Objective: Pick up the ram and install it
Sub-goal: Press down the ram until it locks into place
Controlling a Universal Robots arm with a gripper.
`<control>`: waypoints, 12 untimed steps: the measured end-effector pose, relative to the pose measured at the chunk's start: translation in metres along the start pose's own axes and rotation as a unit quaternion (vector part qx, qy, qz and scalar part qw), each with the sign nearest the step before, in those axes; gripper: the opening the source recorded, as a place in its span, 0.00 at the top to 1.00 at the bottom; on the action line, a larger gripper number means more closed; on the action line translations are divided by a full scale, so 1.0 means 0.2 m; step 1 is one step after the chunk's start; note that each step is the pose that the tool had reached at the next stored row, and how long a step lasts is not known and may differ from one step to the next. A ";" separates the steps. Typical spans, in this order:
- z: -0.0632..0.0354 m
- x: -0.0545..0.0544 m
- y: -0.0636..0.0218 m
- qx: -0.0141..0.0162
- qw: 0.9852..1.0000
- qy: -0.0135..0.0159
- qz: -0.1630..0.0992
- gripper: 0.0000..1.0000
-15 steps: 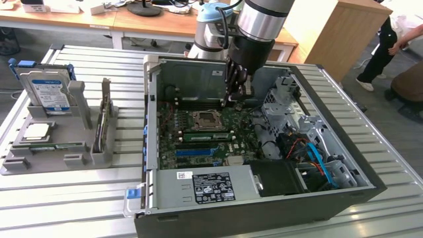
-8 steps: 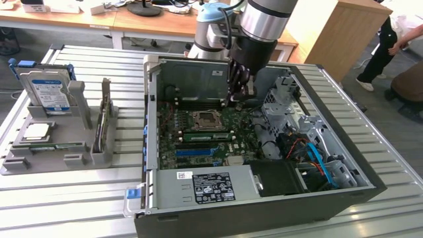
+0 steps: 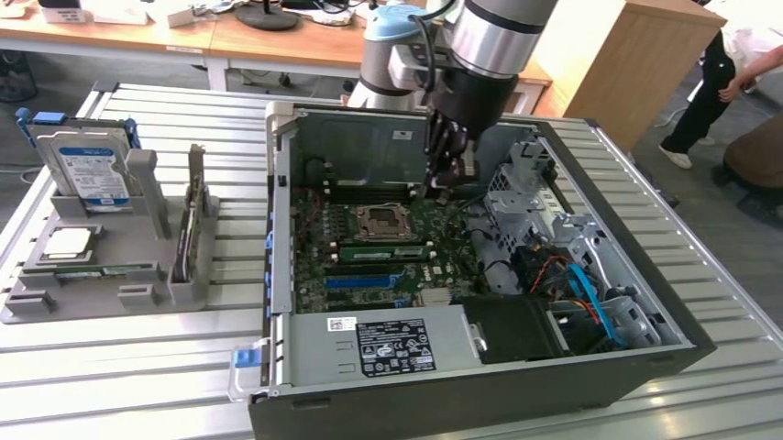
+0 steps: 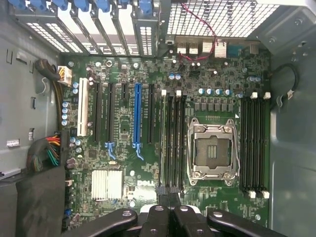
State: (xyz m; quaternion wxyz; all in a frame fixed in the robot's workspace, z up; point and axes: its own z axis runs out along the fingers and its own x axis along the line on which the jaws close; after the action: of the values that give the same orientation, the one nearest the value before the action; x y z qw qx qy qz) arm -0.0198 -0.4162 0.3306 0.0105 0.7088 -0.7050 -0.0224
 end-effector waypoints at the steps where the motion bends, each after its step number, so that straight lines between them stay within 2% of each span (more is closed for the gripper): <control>1: 0.000 0.00 -0.003 0.000 1.000 0.000 0.000 0.89; 12: -0.003 0.01 -0.065 0.000 1.000 0.000 0.000 0.89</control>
State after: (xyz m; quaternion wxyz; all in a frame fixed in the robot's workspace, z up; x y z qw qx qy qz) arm -0.0067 -0.4188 0.3306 0.0105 0.7088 -0.7050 -0.0224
